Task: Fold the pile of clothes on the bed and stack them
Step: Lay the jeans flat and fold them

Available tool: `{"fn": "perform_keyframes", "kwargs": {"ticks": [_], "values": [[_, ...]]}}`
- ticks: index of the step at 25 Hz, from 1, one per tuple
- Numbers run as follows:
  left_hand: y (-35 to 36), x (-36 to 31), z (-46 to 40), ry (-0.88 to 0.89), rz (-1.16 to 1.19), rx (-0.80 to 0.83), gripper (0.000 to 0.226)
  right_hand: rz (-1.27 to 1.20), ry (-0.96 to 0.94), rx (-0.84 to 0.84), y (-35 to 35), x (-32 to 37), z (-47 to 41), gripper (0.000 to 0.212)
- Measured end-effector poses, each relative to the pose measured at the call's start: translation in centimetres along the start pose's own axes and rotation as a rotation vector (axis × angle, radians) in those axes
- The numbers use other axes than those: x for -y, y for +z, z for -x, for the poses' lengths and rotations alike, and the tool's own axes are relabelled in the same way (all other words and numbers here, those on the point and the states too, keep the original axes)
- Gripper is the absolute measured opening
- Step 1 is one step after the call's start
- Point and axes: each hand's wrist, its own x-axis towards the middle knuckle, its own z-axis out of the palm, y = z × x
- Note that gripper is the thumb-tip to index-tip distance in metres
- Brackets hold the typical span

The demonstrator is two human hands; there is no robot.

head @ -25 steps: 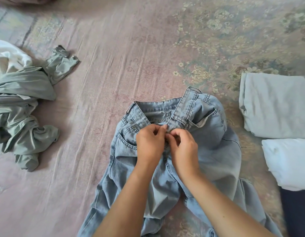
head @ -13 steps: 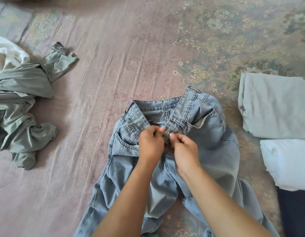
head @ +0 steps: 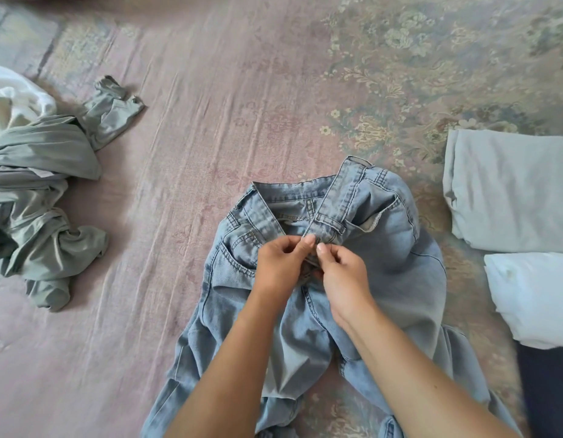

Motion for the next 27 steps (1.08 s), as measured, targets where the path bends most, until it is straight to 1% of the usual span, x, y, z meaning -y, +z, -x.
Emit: {"fn": "perform_keyframes", "kwargs": {"ticks": [2, 5, 8, 10, 11, 12, 13, 14, 15, 16, 17, 18, 19, 20, 21, 22, 23, 24, 25, 26, 27], "values": [[-0.4, 0.2, 0.1, -0.066, 0.069, 0.017, 0.016, -0.086, 0.082, 0.027, -0.1, -0.2, 0.1, 0.018], [-0.6, 0.2, -0.2, -0.049, 0.001, 0.006, 0.017, -0.194, 0.140, 0.081, -0.2, -0.1, -0.2, 0.018], [-0.4, 0.3, 0.0, 0.013, -0.025, 0.077, 0.024, -0.179, 0.099, 0.040, -0.4, -0.2, -0.8, 0.013], [-1.0, 0.6, -0.2, 0.110, -0.134, 0.126, 0.023, -0.060, 0.008, 0.014, -0.9, -0.2, -1.1, 0.010], [-1.4, 0.6, -0.5, 0.171, -0.214, 0.158, 0.022, 0.053, -0.106, -0.006, -1.4, -0.1, -1.4, 0.008], [-2.0, 0.6, -0.8, 0.227, -0.322, 0.195, 0.022, 0.199, -0.291, -0.039, -2.2, 0.3, -1.7, 0.006], [-2.5, 0.7, -1.2, 0.298, -0.479, 0.223, 0.022, 0.367, -0.520, -0.069, -2.9, 1.0, -2.3, 0.009], [-3.0, 0.6, -1.5, 0.403, -0.675, 0.249, 0.020, 0.556, -0.727, -0.052, -3.6, 2.0, -3.1, 0.023], [-3.4, 0.5, -1.8, 0.521, -0.876, 0.277, 0.018, 0.787, -0.852, 0.047, -4.2, 3.4, -4.0, 0.039], [-3.7, 0.3, -2.0, 0.641, -1.042, 0.302, 0.015, 1.064, -0.869, 0.189, -4.6, 5.1, -4.8, 0.047], [-4.1, 0.1, -2.4, 0.747, -1.179, 0.335, 0.013, 1.362, -0.849, 0.321, -4.7, 6.9, -5.6, 0.047], [-4.5, -0.3, -2.7, 0.882, -1.285, 0.340, 0.016, 1.646, -0.853, 0.412, -4.9, 8.5, -6.5, 0.047], [-5.1, -0.8, -3.3, 1.025, -1.359, 0.305, 0.027, 1.877, -0.903, 0.466, -5.0, 10.0, -7.2, 0.049], [-5.9, -1.3, -4.0, 1.161, -1.398, 0.283, 0.038, 2.051, -0.980, 0.510, -5.0, 11.4, -7.7, 0.051], [-6.3, -2.0, -4.6, 1.286, -1.411, 0.307, 0.045, 2.173, -1.066, 0.560, -5.0, 12.3, -8.1, 0.053], [-6.3, -2.9, -4.4, 1.281, -1.453, 0.397, 0.048, 2.242, -1.134, 0.620, -4.9, 12.9, -8.4, 0.056], [-6.2, -3.8, -4.2, 1.223, -1.506, 0.482, 0.048, 2.267, -1.159, 0.671, -4.9, 13.1, -8.7, 0.062], [-5.8, -4.3, -4.0, 1.099, -1.593, 0.553, 0.050, 2.247, -1.139, 0.678, -4.9, 13.3, -9.0, 0.071], [-5.6, -4.6, -3.9, 0.977, -1.653, 0.586, 0.052, 2.181, -1.067, 0.626, -4.7, 13.3, -9.4, 0.081], [-5.5, -4.9, -4.1, 0.897, -1.663, 0.549, 0.057, 2.073, -0.937, 0.543, -4.5, 13.2, -10.1, 0.088], [-5.7, -5.1, -4.5, 0.853, -1.585, 0.453, 0.064, 1.933, -0.780, 0.455, -4.4, 13.1, -11.0, 0.091]]}}
